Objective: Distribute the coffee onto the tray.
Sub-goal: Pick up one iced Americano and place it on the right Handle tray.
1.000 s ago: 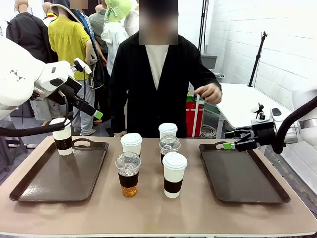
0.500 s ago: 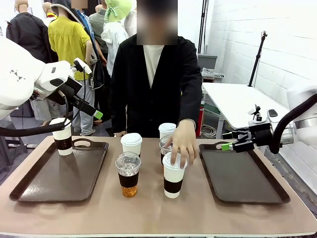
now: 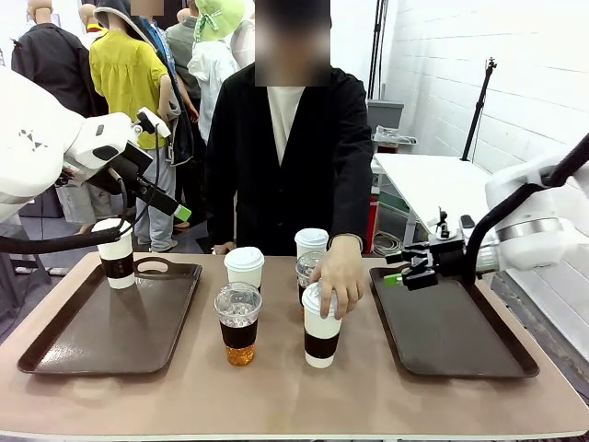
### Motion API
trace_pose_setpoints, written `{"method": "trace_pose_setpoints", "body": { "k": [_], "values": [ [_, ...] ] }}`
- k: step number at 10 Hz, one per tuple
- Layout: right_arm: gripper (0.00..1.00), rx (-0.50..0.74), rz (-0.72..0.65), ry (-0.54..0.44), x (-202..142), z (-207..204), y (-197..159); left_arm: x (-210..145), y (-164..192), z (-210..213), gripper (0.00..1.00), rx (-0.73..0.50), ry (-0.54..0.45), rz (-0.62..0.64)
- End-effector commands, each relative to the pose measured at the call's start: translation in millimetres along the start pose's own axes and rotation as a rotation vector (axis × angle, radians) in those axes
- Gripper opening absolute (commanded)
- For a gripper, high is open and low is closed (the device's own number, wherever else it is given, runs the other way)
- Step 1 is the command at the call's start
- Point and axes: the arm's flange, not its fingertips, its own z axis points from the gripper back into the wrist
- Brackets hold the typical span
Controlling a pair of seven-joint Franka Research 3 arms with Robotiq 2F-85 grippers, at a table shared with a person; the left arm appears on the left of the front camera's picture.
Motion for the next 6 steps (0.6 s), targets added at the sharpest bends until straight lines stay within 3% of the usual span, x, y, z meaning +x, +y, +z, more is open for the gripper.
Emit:
{"method": "trace_pose_setpoints", "body": {
  "k": [1, 3, 6],
  "values": [
    [1.0, 0.004, 0.002, 0.0, -5, -20, -10, -1, 1, 1, 1.0, -0.007, -0.001, 0.005],
    [1.0, -0.009, -0.004, -0.005, -4, -12, -10, -1, 1, 1, 1.0, -0.007, -0.001, 0.005],
    [1.0, -0.045, -0.019, -0.011, -3, 35, 4, -1, 1, 1, 1.0, -0.007, -0.001, 0.005]
  ]
}}
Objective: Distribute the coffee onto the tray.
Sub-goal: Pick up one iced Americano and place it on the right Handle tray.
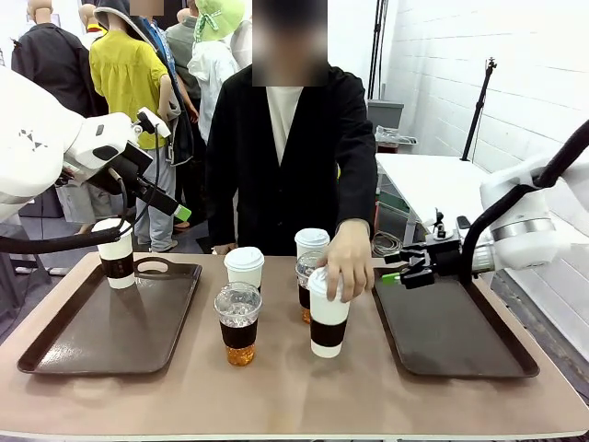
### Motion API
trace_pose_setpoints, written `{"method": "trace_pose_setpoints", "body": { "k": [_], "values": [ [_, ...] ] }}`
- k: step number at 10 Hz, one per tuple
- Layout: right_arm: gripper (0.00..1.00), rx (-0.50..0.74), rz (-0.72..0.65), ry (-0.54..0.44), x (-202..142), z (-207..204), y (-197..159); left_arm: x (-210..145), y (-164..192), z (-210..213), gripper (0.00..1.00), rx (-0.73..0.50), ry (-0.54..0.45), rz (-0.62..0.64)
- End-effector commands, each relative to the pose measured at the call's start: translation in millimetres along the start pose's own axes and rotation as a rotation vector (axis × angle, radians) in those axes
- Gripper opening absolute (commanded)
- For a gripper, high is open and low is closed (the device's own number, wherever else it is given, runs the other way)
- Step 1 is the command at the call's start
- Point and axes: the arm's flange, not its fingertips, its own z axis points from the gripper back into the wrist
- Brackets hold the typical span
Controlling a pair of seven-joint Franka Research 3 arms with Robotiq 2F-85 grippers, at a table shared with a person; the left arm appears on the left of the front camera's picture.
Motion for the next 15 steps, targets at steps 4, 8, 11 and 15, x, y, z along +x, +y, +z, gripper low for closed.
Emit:
{"method": "trace_pose_setpoints", "body": {
  "k": [4, 8, 11, 15],
  "values": [
    [1.0, -0.024, -0.034, -0.007, -9, 53, 26, -1, 1, 1, 1.0, -0.008, -0.001, 0.005],
    [1.0, -0.016, -0.063, -0.031, -6, 60, 29, -1, 1, 1, 1.0, -0.008, -0.001, 0.005],
    [1.0, -0.038, -0.022, -0.013, -10, 55, 24, -1, 1, 1, 1.0, -0.008, -0.001, 0.005],
    [1.0, -0.038, -0.022, -0.013, -10, 55, 24, -1, 1, 1, 1.0, -0.008, -0.001, 0.005]
  ]
}}
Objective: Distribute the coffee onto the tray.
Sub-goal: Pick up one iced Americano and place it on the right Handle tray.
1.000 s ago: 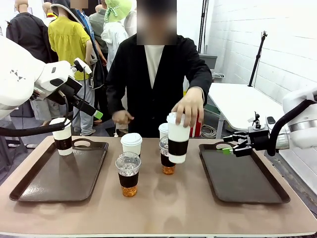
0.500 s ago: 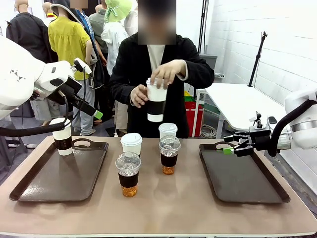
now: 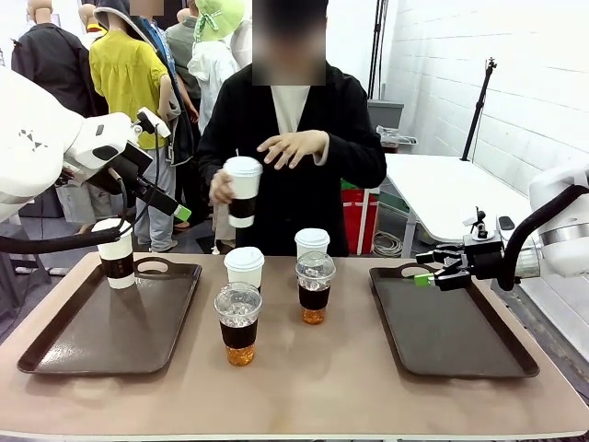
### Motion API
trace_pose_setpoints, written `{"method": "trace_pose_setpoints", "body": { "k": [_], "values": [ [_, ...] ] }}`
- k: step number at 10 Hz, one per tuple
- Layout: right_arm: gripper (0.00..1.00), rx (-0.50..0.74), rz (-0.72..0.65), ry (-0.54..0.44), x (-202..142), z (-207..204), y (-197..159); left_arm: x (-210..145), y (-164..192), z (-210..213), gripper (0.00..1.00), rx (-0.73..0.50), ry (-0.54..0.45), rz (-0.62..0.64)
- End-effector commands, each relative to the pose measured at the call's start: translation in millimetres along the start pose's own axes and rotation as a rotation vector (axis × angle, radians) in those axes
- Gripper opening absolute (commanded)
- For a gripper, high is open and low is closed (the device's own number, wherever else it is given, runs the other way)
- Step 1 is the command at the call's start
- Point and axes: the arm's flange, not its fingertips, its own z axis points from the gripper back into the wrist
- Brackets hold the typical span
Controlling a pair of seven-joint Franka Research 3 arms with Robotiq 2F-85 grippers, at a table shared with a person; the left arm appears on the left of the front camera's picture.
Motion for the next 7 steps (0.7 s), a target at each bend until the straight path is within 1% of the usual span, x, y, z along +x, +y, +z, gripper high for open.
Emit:
{"method": "trace_pose_setpoints", "body": {
  "k": [1, 7],
  "values": [
    [1.0, -0.005, 0.007, 0.005, -1, 0, 0, -1, 1, 0, 1.0, -0.008, -0.001, 0.005],
    [1.0, 0.068, 0.008, 0.008, 1, -23, -9, -1, 1, 0, 1.0, -0.008, -0.001, 0.005]
  ]
}}
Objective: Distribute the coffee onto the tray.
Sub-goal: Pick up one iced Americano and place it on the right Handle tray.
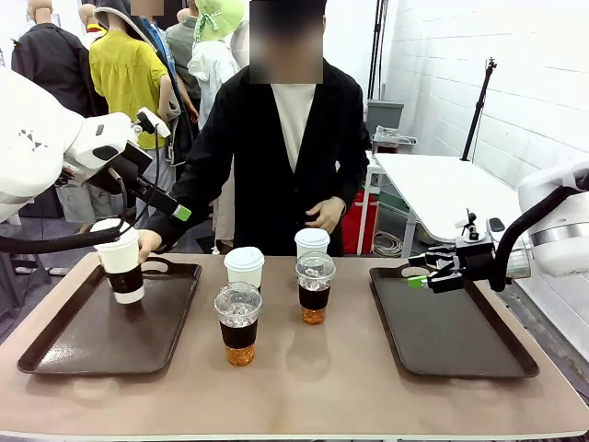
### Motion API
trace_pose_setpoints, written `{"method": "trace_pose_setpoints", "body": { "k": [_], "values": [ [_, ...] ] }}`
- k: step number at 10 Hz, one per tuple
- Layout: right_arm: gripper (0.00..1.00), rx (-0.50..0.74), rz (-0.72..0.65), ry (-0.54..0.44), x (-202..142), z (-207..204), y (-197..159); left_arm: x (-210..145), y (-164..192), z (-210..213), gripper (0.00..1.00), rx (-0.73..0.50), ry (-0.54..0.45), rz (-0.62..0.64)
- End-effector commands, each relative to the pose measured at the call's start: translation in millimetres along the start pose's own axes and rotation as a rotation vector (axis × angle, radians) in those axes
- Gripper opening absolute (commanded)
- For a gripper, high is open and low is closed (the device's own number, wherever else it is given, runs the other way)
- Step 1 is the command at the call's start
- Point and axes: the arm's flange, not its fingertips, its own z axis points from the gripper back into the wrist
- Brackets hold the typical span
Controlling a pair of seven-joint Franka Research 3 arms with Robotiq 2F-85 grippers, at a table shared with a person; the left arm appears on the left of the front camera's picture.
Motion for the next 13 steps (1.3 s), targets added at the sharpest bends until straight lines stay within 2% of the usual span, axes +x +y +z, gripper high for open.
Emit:
{"method": "trace_pose_setpoints", "body": {
  "k": [1, 5, 13],
  "values": [
    [1.0, 0.034, 0.013, 0.003, 2, -7, -8, -1, 1, 0, 1.0, -0.009, -0.001, 0.005],
    [1.0, 0.076, 0.052, -0.005, -1, -29, -17, -1, 1, 0, 1.0, -0.009, -0.001, 0.005],
    [1.0, 0.177, 0.096, -0.075, -18, -106, -35, -1, 1, 0, 1.0, -0.009, -0.001, 0.005]
  ]
}}
